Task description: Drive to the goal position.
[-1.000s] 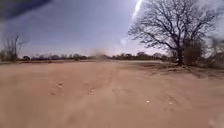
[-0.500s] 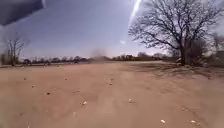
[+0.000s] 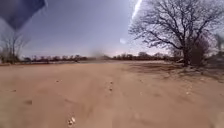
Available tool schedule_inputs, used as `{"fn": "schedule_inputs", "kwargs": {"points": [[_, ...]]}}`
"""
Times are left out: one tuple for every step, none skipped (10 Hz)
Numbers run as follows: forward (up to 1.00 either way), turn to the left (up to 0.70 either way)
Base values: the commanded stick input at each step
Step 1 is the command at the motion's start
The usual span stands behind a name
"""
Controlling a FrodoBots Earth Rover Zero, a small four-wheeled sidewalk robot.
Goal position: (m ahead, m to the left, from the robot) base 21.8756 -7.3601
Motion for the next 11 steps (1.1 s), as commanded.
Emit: {"fn": "schedule_inputs", "kwargs": {"points": [[1.0, -0.27], [1.0, -0.27], [1.0, -0.27], [1.0, -0.27], [1.0, -0.27], [1.0, -0.27], [1.0, -0.27], [1.0, -0.19], [1.0, -0.07], [1.0, 0.0], [1.0, 0.0]]}}
